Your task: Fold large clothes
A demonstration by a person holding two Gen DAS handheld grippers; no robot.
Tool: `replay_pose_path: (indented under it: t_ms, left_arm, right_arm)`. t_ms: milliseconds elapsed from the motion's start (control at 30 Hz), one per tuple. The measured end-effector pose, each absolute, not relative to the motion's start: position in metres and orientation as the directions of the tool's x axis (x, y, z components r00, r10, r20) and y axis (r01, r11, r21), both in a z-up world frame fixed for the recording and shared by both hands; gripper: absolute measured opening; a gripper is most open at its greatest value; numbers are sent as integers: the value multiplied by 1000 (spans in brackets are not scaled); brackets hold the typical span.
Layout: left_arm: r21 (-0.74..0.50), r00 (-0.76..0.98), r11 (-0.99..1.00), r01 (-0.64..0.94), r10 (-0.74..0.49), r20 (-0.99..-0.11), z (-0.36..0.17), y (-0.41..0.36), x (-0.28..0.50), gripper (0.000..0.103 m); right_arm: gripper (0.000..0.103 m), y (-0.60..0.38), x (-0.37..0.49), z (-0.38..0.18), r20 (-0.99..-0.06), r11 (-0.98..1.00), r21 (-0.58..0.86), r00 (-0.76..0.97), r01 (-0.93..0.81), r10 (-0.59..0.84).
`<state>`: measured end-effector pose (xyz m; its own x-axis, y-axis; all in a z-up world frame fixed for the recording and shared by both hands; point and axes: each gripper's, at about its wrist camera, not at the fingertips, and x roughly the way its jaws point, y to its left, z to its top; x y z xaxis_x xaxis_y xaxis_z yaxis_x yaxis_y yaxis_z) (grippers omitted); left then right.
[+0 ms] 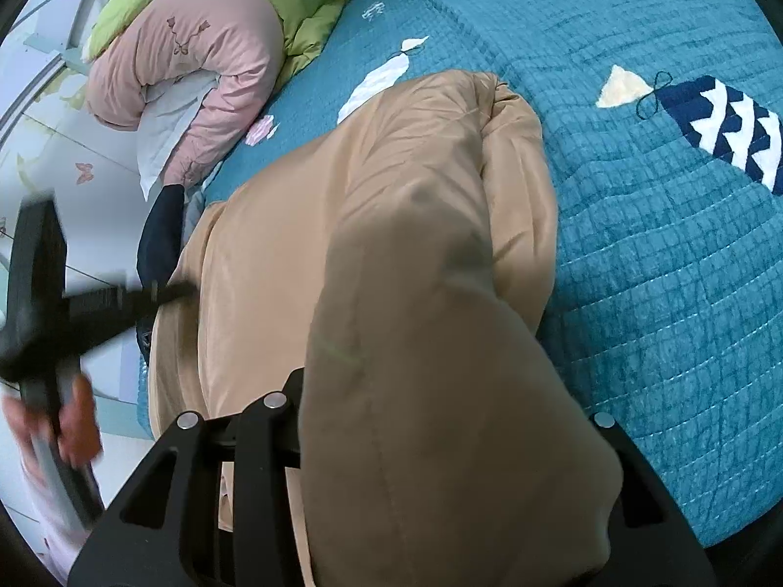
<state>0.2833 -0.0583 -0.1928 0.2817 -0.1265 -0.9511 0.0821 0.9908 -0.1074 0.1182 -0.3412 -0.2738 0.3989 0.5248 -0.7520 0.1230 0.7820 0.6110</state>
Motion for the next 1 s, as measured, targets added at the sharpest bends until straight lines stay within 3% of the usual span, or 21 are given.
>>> replay_pose_path:
  t_ms: [167, 233, 600, 833, 1000]
  left_arm:
    - [-66, 222, 995, 75, -81, -972, -243, -66, 336, 7]
    - [-75, 258, 995, 68, -90, -962, -240, -63, 327, 7]
    - [-58, 283, 983, 174, -106, -953, -226, -49, 206, 7]
    - [-145, 122, 978, 147, -164, -979, -256, -28, 145, 7]
    - [-92, 129, 975, 205, -120, -984, -263, -29, 109, 7]
  right_arm:
    - [45, -344, 124, -275, -741, 769, 628, 393, 120, 545]
    - [45, -345, 126, -276, -739, 762, 635, 388, 126, 551]
    - [46, -338, 124, -273, -760, 791, 601, 387, 114, 522]
    - [48, -335, 123, -273, -767, 799, 590, 390, 117, 509]
    - [48, -334, 121, -273, -771, 803, 584, 392, 121, 502]
